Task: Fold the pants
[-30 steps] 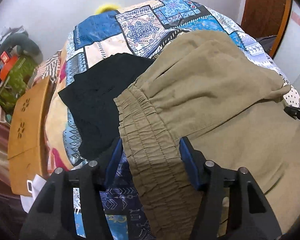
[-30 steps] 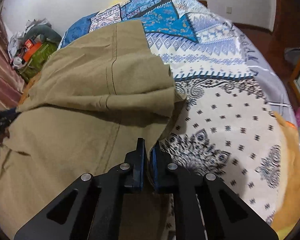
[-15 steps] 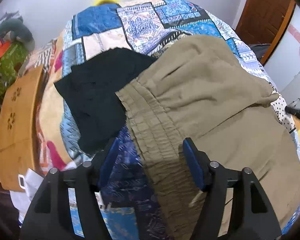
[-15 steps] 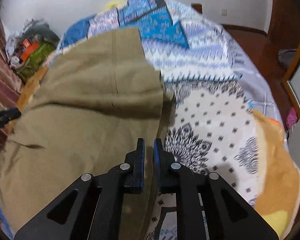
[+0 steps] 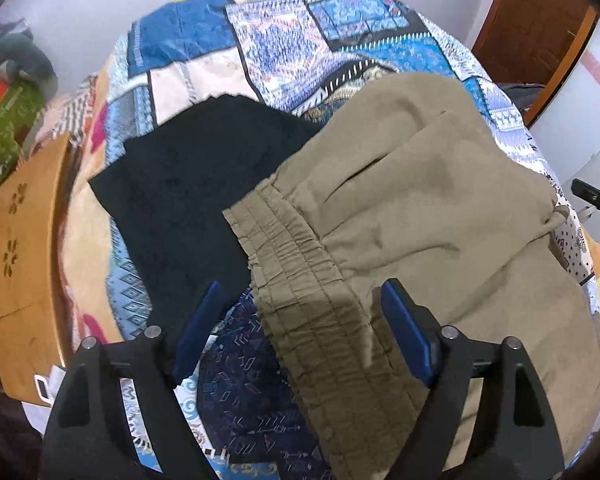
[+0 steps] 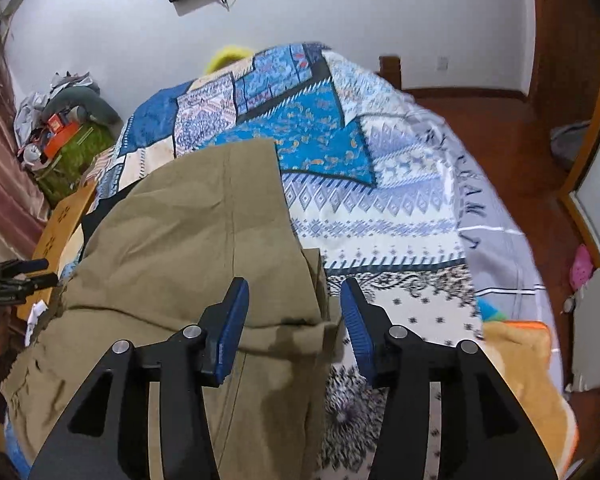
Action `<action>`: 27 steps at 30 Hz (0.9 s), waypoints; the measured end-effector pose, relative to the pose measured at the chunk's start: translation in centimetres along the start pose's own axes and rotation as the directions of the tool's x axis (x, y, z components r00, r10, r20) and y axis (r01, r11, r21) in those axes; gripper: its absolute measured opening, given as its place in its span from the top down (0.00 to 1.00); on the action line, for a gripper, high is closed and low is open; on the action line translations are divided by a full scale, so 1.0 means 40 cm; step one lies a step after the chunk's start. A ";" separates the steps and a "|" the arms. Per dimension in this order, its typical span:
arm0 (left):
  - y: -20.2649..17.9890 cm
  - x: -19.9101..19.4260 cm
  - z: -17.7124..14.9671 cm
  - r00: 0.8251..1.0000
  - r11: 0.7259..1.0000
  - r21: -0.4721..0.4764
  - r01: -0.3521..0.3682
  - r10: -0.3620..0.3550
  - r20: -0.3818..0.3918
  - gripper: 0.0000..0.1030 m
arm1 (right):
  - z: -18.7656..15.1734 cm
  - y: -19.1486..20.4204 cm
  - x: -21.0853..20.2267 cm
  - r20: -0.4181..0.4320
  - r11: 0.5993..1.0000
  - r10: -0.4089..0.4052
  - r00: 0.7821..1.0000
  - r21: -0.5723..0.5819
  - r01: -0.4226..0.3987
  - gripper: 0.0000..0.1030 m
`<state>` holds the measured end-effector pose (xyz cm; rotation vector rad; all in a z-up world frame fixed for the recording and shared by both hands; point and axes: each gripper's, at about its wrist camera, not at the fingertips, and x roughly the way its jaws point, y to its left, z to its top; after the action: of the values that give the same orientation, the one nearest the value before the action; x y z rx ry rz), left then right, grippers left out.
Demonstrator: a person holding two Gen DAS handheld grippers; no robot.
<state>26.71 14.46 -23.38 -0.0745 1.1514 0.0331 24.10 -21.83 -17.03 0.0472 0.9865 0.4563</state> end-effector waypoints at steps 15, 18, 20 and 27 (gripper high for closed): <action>-0.009 0.077 0.001 0.998 0.999 -0.006 0.045 -0.045 -0.041 0.21 | -0.030 -0.001 0.123 -0.140 0.998 0.060 0.988 -0.016 -0.063 0.71; -0.017 0.076 0.001 0.999 0.999 0.006 0.035 -0.035 -0.035 0.31 | -0.042 0.006 0.141 -0.151 0.998 0.019 0.988 -0.054 -0.027 0.85; -0.022 0.070 0.003 1.000 1.000 0.015 0.015 -0.015 -0.023 0.40 | -0.044 0.014 0.148 -0.140 0.996 -0.013 0.990 -0.088 0.001 0.87; -0.033 0.049 -0.002 0.993 0.992 0.049 -0.116 0.115 0.038 0.54 | -0.048 0.041 0.155 -0.114 0.978 -0.094 0.989 -0.196 0.070 0.90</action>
<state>27.53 13.11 -25.15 0.0380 1.1198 0.1073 24.85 -18.25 -22.61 -0.1972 1.0568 0.4804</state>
